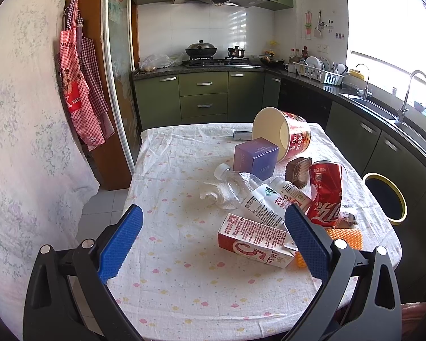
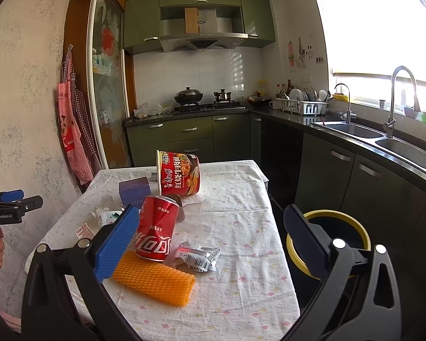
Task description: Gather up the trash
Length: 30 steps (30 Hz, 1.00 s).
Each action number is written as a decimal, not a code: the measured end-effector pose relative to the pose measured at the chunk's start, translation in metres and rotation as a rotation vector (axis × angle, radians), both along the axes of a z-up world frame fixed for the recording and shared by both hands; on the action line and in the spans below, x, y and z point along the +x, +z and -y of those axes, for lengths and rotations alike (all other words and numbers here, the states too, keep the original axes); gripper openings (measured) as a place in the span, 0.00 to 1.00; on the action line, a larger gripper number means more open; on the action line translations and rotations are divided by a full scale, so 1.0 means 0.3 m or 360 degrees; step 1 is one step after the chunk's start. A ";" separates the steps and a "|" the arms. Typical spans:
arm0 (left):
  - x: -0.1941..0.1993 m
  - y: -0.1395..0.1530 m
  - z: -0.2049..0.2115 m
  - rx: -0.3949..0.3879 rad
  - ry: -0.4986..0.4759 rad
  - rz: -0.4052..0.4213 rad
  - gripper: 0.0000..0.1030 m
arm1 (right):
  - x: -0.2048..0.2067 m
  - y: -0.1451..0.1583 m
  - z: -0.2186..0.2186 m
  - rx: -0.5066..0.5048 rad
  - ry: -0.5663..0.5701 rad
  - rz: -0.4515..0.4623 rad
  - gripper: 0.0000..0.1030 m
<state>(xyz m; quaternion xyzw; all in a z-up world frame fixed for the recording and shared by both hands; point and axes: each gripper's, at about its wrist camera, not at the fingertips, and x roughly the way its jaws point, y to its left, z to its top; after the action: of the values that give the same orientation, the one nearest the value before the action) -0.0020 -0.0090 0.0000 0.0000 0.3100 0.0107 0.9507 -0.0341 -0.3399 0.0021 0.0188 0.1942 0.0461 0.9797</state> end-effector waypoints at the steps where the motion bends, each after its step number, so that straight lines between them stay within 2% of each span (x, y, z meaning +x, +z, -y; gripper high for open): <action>1: 0.000 0.000 0.000 -0.0001 0.0000 -0.0001 0.96 | -0.001 0.002 0.002 0.0001 0.0001 0.0000 0.94; 30: 0.010 -0.013 0.009 0.0010 -0.0025 -0.0021 0.96 | 0.005 -0.017 -0.002 0.0004 -0.0007 -0.0012 0.94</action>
<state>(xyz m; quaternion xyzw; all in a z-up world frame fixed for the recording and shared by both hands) 0.0011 -0.0117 -0.0040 0.0054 0.3163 0.0041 0.9486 -0.0325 -0.3392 -0.0032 0.0204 0.1977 0.0442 0.9790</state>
